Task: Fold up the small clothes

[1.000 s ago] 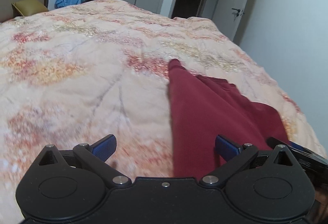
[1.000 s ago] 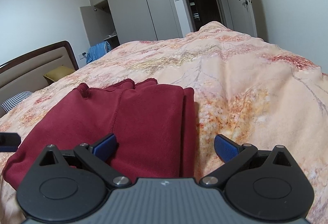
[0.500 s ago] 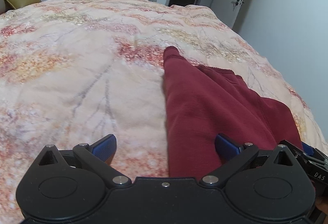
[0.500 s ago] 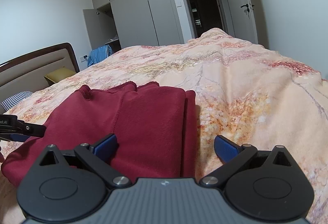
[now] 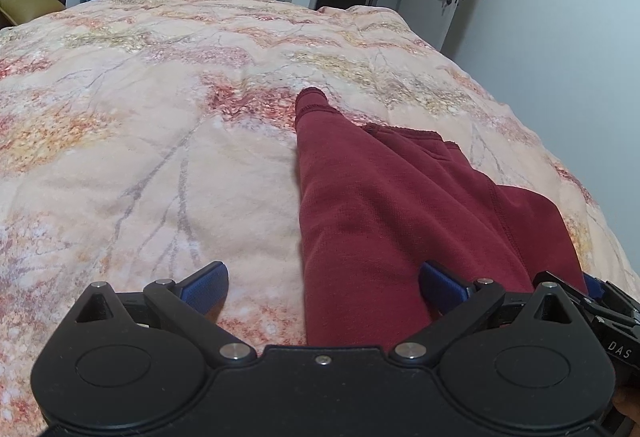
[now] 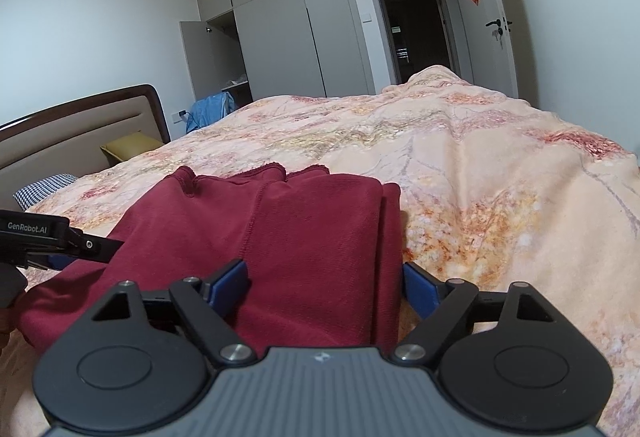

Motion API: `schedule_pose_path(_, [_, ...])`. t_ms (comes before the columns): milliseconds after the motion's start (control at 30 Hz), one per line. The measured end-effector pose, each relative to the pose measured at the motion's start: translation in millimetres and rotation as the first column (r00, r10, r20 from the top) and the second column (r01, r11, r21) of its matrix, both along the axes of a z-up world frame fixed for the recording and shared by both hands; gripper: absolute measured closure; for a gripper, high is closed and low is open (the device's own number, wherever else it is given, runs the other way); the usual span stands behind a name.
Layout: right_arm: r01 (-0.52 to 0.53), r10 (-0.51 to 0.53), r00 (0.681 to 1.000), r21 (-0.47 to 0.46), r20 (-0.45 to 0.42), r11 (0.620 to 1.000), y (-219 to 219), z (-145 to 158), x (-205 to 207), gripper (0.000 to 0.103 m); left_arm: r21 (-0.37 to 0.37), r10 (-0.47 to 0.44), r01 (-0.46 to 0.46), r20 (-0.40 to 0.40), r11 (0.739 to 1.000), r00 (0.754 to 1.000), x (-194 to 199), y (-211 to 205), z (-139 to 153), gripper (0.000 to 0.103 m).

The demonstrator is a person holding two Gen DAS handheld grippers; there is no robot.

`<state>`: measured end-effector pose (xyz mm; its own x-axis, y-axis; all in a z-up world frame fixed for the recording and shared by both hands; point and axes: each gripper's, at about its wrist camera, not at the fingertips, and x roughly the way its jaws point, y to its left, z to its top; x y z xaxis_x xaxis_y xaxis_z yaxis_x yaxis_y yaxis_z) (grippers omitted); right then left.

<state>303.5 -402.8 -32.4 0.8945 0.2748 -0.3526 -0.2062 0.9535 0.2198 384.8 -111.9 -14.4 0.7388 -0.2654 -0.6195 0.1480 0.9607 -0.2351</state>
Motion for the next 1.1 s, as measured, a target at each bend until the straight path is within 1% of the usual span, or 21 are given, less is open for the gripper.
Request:
schedule_pose_path(100, [-0.005, 0.005, 1.000, 0.003, 0.005, 1.000, 0, 0, -2, 0.019, 0.011, -0.012, 0.012, 0.002, 1.000, 1.000, 1, -1, 1, 0.001])
schedule_pose_path(233, [-0.025, 0.025, 1.000, 0.000, 0.015, 1.000, 1, 0, -4, 0.027, 0.023, -0.043, 0.043, -0.008, 0.999, 0.999, 6, 0, -1, 0.000])
schedule_pose_path(333, [-0.026, 0.026, 1.000, -0.003, 0.015, 1.000, 2, 0, -4, 0.027, 0.009, -0.048, 0.049, -0.019, 0.999, 0.999, 7, 2, -3, 0.000])
schedule_pose_path(567, [-0.026, 0.026, 1.000, 0.000, 0.012, 1.000, 3, -1, -4, 0.027, 0.015, -0.051, 0.051, -0.019, 0.999, 0.999, 9, 1, -5, 0.000])
schedule_pose_path(767, [-0.027, 0.027, 1.000, 0.003, 0.010, 1.000, 3, -1, -4, 0.027, 0.020, -0.088, 0.088, -0.024, 0.996, 0.996, 13, 2, -3, 0.002])
schedule_pose_path(933, [-0.032, 0.032, 0.999, 0.008, 0.011, 0.999, 2, -1, -5, 0.029, -0.002, -0.133, 0.133, -0.030, 0.991, 0.991, 15, 2, 1, 0.014])
schedule_pose_path(1000, [-0.038, 0.038, 0.999, 0.011, 0.014, 0.999, 1, -1, -6, 0.031, -0.022, -0.152, 0.151, -0.036, 0.988, 0.988, 16, 1, 3, 0.025])
schedule_pose_path(1033, [-0.046, 0.046, 0.999, 0.014, 0.017, 0.999, 0, -1, -6, 0.034, -0.040, -0.161, 0.159, -0.040, 0.986, 0.986, 17, 1, 3, 0.028])
schedule_pose_path(1067, [-0.056, 0.056, 0.998, 0.018, 0.019, 0.998, 0, -1, -6, 0.039, -0.056, -0.168, 0.165, -0.045, 0.985, 0.985, 17, 1, 3, 0.036])
schedule_pose_path(1100, [-0.061, 0.061, 0.998, 0.018, 0.021, 0.998, 0, 0, -6, 0.041, -0.072, -0.175, 0.171, -0.049, 0.983, 0.983, 17, 0, 4, 0.041])
